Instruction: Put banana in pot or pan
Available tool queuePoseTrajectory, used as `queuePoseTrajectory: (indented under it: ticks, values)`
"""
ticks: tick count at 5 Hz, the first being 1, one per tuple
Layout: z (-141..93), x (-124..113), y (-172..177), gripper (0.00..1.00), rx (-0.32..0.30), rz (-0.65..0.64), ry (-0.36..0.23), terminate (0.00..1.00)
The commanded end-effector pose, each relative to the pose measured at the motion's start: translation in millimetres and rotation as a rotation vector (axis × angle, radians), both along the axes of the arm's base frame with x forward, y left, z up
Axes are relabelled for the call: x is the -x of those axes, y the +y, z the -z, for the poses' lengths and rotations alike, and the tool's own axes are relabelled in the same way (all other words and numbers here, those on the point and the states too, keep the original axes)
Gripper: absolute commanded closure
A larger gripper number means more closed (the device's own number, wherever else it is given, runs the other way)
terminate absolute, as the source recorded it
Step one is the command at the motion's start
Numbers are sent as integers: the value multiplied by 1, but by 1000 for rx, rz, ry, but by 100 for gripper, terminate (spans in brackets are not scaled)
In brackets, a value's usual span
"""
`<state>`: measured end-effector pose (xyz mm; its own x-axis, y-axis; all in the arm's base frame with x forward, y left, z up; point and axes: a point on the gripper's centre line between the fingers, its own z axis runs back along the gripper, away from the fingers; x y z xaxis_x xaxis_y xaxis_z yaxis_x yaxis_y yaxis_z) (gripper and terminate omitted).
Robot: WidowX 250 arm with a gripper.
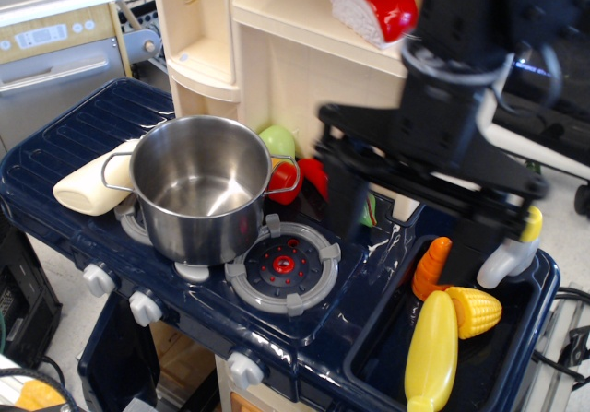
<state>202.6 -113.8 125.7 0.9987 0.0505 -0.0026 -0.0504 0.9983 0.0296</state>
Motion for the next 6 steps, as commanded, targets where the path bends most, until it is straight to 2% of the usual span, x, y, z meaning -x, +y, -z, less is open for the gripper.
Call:
queuePoseTrajectory:
  ticks: [1, 2, 3, 4, 5, 6]
  values:
    - [27, -6, -43, 0, 83, -29, -28, 0]
    - [54, -9, -59, 0, 34, -22, -76, 0]
    - [80, -12, -48, 0, 21, -46, -124, 0]
    - [83, -19, -26, 0, -10, 2, -142, 0]
    - [103, -22, -27, 0, 44, -41, -174, 0]
    - [120, -24, -35, 0, 64, -15, -181, 0]
